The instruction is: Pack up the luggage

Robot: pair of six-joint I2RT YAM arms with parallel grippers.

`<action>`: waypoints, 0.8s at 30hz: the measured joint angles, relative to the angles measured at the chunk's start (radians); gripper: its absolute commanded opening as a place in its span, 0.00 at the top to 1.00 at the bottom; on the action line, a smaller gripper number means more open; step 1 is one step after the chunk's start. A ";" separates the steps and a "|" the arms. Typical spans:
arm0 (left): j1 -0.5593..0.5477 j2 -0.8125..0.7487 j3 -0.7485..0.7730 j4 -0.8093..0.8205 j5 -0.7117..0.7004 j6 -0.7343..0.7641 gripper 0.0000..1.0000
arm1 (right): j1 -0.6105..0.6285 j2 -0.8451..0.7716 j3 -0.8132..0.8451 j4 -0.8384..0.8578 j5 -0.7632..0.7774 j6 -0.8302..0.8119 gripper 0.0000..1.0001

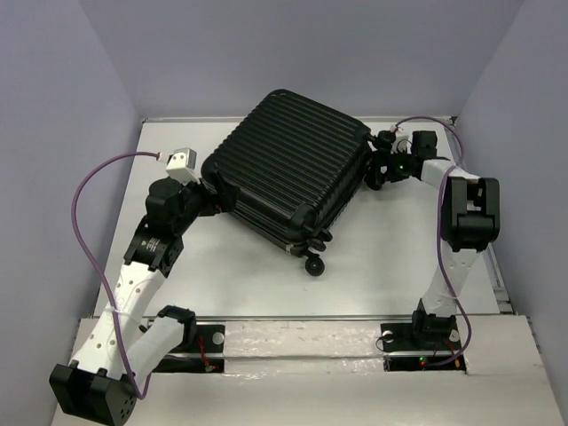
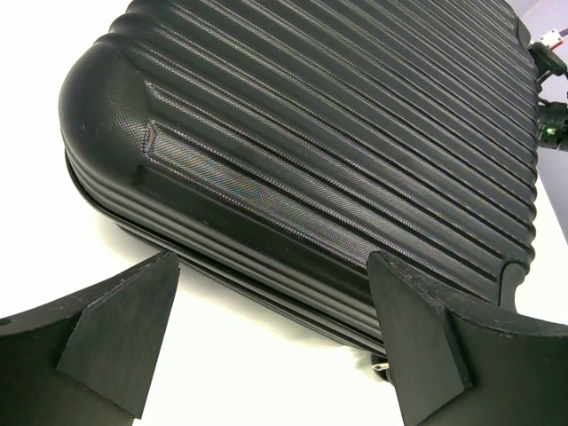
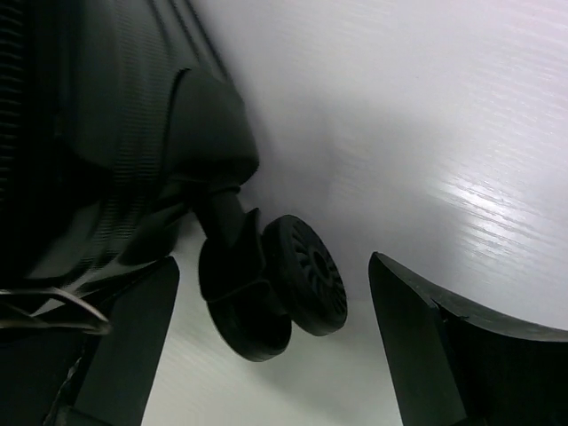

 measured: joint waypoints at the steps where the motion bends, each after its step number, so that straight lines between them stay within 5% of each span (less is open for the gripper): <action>1: 0.000 -0.002 0.000 0.000 -0.001 0.000 0.01 | 0.000 0.000 0.009 -0.012 -0.014 -0.002 0.19; 6: 0.000 -0.013 0.000 0.000 -0.007 0.000 0.01 | 0.002 0.012 0.044 -0.041 -0.068 0.005 0.45; 8: 0.000 -0.017 0.000 0.000 -0.008 0.000 0.01 | 0.005 0.012 0.044 -0.037 -0.058 0.005 0.44; 12: -0.001 -0.018 0.000 -0.001 -0.008 0.000 0.01 | 0.018 -0.005 0.018 -0.017 -0.045 0.022 0.24; 17: -0.001 -0.024 0.000 0.000 -0.008 0.000 0.01 | 0.030 -0.032 -0.058 -0.005 0.001 0.050 0.24; 24: -0.001 -0.029 0.000 -0.001 -0.008 0.000 0.01 | 0.040 -0.036 -0.076 -0.001 0.043 0.063 0.68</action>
